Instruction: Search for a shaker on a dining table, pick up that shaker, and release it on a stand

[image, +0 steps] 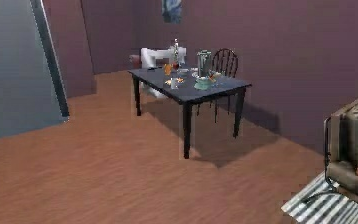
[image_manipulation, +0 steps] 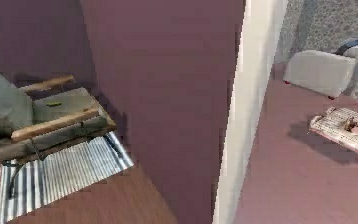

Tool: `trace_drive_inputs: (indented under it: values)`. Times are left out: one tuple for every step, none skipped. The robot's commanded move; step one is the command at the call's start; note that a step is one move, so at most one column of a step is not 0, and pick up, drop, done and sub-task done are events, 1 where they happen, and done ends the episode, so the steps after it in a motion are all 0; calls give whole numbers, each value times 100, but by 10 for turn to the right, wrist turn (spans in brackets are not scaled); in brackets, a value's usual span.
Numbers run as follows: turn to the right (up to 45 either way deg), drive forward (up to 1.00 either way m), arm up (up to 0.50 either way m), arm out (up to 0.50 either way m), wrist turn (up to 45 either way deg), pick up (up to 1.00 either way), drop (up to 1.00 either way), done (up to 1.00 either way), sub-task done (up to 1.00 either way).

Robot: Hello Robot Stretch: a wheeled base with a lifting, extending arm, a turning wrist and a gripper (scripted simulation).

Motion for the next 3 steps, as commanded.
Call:
trace_drive_inputs:
  values:
    - [0,95,0,0,0,0,0,0,0]
    - [270,0,0,0,0,0,0,0,0]
    - [30,0,0,0,0,0,0,0,0]
